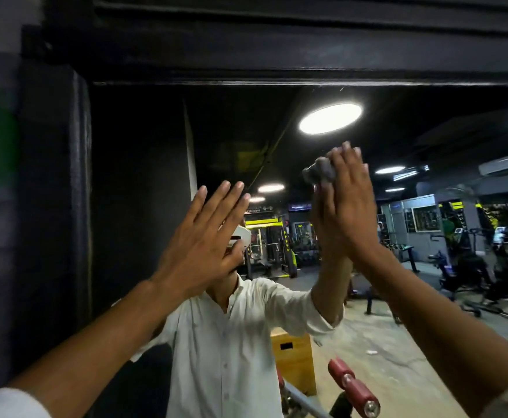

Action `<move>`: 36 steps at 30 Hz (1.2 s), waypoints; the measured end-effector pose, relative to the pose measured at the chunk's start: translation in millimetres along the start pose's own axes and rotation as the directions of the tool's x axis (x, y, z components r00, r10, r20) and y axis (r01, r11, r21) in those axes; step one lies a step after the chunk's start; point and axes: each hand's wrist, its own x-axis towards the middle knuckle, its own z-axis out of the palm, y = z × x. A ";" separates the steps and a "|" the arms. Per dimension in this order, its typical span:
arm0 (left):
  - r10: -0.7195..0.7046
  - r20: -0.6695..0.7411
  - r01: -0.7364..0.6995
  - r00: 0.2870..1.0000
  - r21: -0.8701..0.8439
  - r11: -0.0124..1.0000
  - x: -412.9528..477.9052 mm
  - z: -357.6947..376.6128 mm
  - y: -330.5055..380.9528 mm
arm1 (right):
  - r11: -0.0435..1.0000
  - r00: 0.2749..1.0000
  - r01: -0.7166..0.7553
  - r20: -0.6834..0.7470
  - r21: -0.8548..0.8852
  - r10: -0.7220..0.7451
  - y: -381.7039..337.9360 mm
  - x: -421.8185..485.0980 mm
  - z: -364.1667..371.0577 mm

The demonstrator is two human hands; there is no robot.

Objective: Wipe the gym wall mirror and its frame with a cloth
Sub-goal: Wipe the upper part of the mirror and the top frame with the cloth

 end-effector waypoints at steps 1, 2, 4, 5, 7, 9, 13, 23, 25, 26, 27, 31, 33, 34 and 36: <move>-0.004 0.003 0.004 1.000 0.010 1.000 -0.4 0.5 0.2 | 0.997 0.996 -0.075 -0.048 0.010 0.075 -2.3 3.7 3.8; -0.008 0.004 0.007 1.000 0.019 1.000 -1.4 1.0 0.3 | 0.994 0.993 -0.103 -0.051 0.025 0.104 -9.0 -0.2 9.0; -0.016 0.009 0.016 1.000 0.031 0.999 -6.4 1.4 1.6 | 0.999 0.998 0.008 0.069 0.038 -0.011 -30.8 -28.6 14.4; -0.019 0.010 0.019 1.000 0.029 0.999 -11.4 2.0 3.7 | 0.987 0.976 0.151 0.153 0.047 -0.156 -38.7 -48.9 14.2; -0.027 0.008 0.026 1.000 0.018 0.999 -28.0 4.2 11.8 | 0.902 0.856 0.427 0.293 0.065 -0.426 -38.5 -85.9 9.7; -0.038 -0.005 0.038 0.999 0.006 0.999 -50.1 6.1 24.0 | 0.878 0.832 0.475 0.290 0.065 -0.472 -30.0 -103.6 4.7; -0.065 0.030 0.065 0.997 -0.006 0.998 -94.3 6.3 45.6 | 0.952 0.912 0.274 0.280 0.134 -0.301 -54.3 -170.1 4.2; -0.062 0.126 0.064 0.990 -0.015 0.998 -139.3 -0.3 63.8 | 0.858 0.787 0.468 0.342 0.211 -0.514 -69.4 -221.2 5.5; -0.101 0.092 0.104 0.991 -0.026 0.994 -141.3 0.8 64.1 | 0.904 0.843 0.351 0.339 0.243 -0.418 -85.1 -235.4 9.8; -0.119 0.074 0.122 0.990 -0.034 0.992 -143.8 1.3 64.8 | 0.893 0.818 0.375 0.363 0.249 -0.445 -93.6 -254.6 10.9; -0.130 0.064 0.133 0.989 -0.040 0.990 -147.8 1.3 66.1 | 0.855 0.755 0.446 0.402 0.264 -0.518 -100.7 -278.5 10.5; -0.130 0.116 0.135 0.985 -0.037 0.990 -170.0 1.3 74.2 | 0.599 0.411 0.723 0.484 0.344 -0.773 -96.5 -340.2 16.7; -0.132 0.101 0.140 0.986 -0.081 0.987 -177.9 1.1 73.4 | 0.538 0.338 0.716 0.454 0.445 -0.824 -95.5 -327.3 21.9; -0.147 0.083 0.157 0.986 -0.120 0.980 -179.2 1.0 70.8 | 0.537 0.341 0.710 0.444 0.456 -0.828 -95.7 -311.7 21.4; -0.208 0.052 0.213 0.977 -0.148 0.966 -179.3 0.7 60.3 | 0.652 0.508 0.688 0.431 0.319 -0.746 -94.7 -270.0 19.4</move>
